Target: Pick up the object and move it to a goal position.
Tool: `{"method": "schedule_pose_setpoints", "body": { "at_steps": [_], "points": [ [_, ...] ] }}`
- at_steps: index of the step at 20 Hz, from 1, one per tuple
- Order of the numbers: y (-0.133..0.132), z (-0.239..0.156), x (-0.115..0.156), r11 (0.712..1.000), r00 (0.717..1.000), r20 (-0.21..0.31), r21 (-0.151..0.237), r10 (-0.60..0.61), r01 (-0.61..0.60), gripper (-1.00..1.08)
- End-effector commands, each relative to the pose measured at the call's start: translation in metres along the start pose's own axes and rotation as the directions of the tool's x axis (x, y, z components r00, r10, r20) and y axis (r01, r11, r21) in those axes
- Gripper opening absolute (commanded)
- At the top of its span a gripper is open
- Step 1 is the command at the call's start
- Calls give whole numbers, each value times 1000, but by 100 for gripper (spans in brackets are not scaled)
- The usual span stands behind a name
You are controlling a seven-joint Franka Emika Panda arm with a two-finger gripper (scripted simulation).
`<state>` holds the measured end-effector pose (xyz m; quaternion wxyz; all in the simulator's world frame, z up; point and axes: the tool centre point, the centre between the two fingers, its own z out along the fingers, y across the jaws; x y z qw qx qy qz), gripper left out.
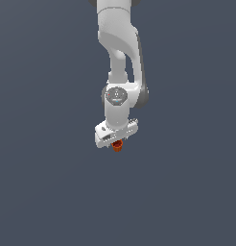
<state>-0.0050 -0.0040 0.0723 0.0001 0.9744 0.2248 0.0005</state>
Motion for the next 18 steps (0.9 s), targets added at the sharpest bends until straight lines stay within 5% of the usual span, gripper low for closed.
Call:
{"method": "schedule_pose_setpoints", "body": {
  "at_steps": [1, 9, 10, 18],
  "points": [
    [-1, 14, -1, 1000, 1000, 1, 1, -2, 2, 100],
    [0, 34, 0, 1000, 1000, 1, 1, -3, 3, 100],
    [0, 34, 0, 1000, 1000, 1, 1, -3, 3, -100],
    [0, 34, 0, 1000, 1000, 1, 1, -3, 3, -100]
  ]
}}
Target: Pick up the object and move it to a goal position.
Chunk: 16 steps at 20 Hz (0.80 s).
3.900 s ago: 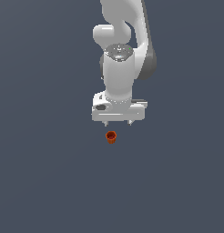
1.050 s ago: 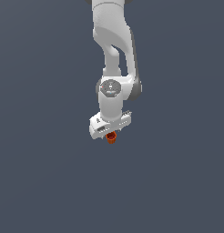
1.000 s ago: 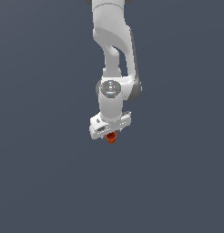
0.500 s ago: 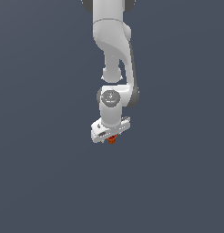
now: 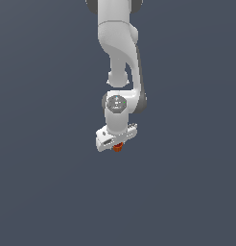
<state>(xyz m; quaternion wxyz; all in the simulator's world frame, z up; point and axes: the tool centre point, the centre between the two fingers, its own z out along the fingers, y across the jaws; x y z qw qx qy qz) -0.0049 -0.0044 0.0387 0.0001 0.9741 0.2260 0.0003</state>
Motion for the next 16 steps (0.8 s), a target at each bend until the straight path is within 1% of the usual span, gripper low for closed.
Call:
{"method": "schedule_pose_setpoints", "body": {
  "at_steps": [1, 5, 9, 13, 16],
  "points": [
    [0, 1, 0, 1000, 1000, 1, 0, 0, 0, -100],
    [-2, -1, -1, 1000, 1000, 0, 0, 0, 0, -100],
    [-11, -6, -3, 1000, 1000, 0, 0, 0, 0, -100],
    [-27, -15, -8, 1000, 1000, 0, 0, 0, 0, -100],
    [-45, -24, -13, 1000, 1000, 1, -1, 0, 0, -100]
  ]
}}
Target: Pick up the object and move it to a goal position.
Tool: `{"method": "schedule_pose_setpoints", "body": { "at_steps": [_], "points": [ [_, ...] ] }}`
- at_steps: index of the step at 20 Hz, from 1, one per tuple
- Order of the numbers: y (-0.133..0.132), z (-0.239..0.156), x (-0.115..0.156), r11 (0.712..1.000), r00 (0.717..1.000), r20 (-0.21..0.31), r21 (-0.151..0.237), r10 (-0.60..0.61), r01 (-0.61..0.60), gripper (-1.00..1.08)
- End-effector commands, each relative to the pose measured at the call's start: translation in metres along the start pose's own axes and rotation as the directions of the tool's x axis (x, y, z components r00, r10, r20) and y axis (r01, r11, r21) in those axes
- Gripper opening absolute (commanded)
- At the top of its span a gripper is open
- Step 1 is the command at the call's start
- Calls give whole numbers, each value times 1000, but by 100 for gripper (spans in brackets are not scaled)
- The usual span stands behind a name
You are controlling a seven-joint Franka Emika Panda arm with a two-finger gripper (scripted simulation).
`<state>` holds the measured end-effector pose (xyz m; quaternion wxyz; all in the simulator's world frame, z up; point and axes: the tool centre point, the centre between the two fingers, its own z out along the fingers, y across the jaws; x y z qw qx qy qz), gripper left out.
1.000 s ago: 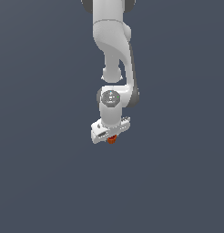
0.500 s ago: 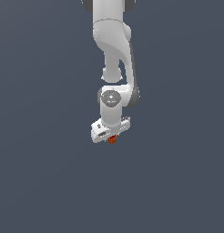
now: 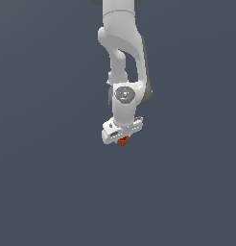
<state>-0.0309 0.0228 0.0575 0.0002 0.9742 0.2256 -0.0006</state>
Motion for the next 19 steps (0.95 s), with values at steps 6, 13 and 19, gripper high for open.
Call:
{"method": "schedule_pose_setpoints", "body": {
  "at_steps": [6, 13, 19],
  "points": [
    [-54, -30, -15, 1000, 1000, -1, -1, -1, 1, -100],
    [-92, -50, -24, 1000, 1000, -1, -1, -2, 2, -100],
    [-102, -56, -25, 1000, 1000, -1, -1, -1, 1, -100]
  ]
}}
